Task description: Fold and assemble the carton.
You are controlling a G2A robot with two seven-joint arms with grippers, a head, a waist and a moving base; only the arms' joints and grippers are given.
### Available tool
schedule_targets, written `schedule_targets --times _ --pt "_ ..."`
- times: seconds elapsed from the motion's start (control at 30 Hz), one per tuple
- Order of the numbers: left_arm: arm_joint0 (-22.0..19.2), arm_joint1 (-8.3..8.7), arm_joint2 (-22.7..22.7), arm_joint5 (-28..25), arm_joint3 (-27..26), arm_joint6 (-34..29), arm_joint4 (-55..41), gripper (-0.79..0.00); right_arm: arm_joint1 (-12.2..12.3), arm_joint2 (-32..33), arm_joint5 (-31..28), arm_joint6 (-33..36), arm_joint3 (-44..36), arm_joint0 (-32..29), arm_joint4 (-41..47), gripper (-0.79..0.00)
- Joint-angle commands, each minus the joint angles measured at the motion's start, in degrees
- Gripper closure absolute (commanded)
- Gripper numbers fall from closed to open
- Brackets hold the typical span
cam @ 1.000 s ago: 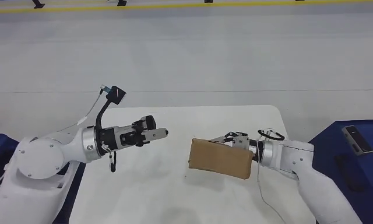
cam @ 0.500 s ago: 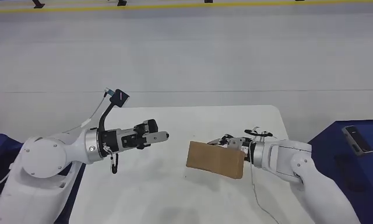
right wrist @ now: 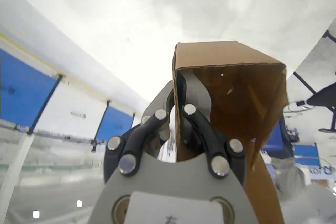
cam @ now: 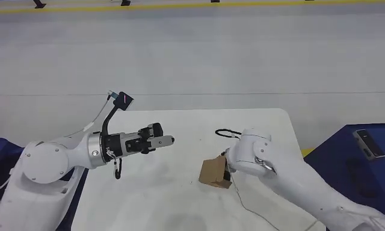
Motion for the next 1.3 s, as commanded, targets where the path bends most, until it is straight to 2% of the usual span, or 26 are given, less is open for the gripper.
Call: schedule_targets --times 0.0,0.17,0.33,0.43,0.47,0.57,0.7,0.73,0.77,0.83,0.9,1.0,1.03,1.07,1.1,1.2,1.27 --pt "0.0 0.0 0.0 0.0 0.0 0.0 0.0 -0.785 -0.3 -6.0 0.6 0.0 4.3 5.7 1.8 0.0" --pt "0.0 0.0 0.0 0.0 0.0 0.0 0.0 -0.785 -3.0 -17.0 0.6 0.0 9.5 15.6 6.4 0.0" --pt "0.0 0.0 0.0 0.0 0.0 0.0 0.0 -0.785 -6.9 -24.0 2.8 2.2 14.8 18.9 8.6 0.0" --pt "0.0 0.0 0.0 0.0 0.0 0.0 0.0 -0.785 -9.3 -24.0 3.8 3.2 18.6 17.9 7.5 0.0" --pt "0.0 0.0 0.0 0.0 0.0 0.0 0.0 -0.785 -10.1 -24.0 4.0 3.4 19.9 17.4 6.3 -0.132" --pt "0.0 0.0 0.0 0.0 0.0 0.0 0.0 -0.785 -12.4 -24.0 5.4 4.8 23.4 16.2 5.1 -0.363" --pt "0.0 0.0 0.0 0.0 0.0 0.0 0.0 -0.785 -15.1 -23.8 6.4 6.1 27.8 15.5 5.0 -0.443" --pt "0.0 0.0 0.0 0.0 0.0 0.0 0.0 -0.785 -15.6 -23.6 6.5 6.5 28.4 15.6 5.2 -0.443" --pt "0.0 0.0 0.0 0.0 0.0 0.0 0.0 -0.785 -16.0 -23.2 6.6 6.8 28.8 15.6 5.5 -0.403" --pt "0.0 0.0 0.0 0.0 0.0 0.0 0.0 -0.785 -16.3 -22.2 6.9 6.9 29.1 15.9 6.6 -0.449" --pt "0.0 0.0 0.0 0.0 0.0 0.0 0.0 -0.785 -15.9 -20.1 7.2 7.3 28.4 16.2 8.4 -0.453" --pt "0.0 0.0 0.0 0.0 0.0 0.0 0.0 -0.785 -13.9 -15.7 7.9 8.0 26.1 16.0 10.6 -0.542" --pt "0.0 0.0 0.0 0.0 0.0 0.0 0.0 -0.785 -12.9 -13.9 8.3 8.3 25.0 15.4 11.6 -0.523" --pt "0.0 0.0 0.0 0.0 0.0 0.0 0.0 -0.785 -11.8 -11.9 9.1 8.7 23.7 14.5 12.8 -0.462" --pt "0.0 0.0 0.0 0.0 0.0 0.0 0.0 -0.785 -10.5 -9.6 10.0 9.4 22.5 13.7 13.8 -0.44" --pt "0.0 0.0 0.0 0.0 0.0 0.0 0.0 -0.785 -6.1 -1.8 13.0 12.4 18.5 9.6 16.6 -0.443" --pt "0.0 0.0 0.0 0.0 0.0 0.0 0.0 -0.785 -2.9 4.7 16.5 15.9 15.6 5.6 18.4 -0.366"
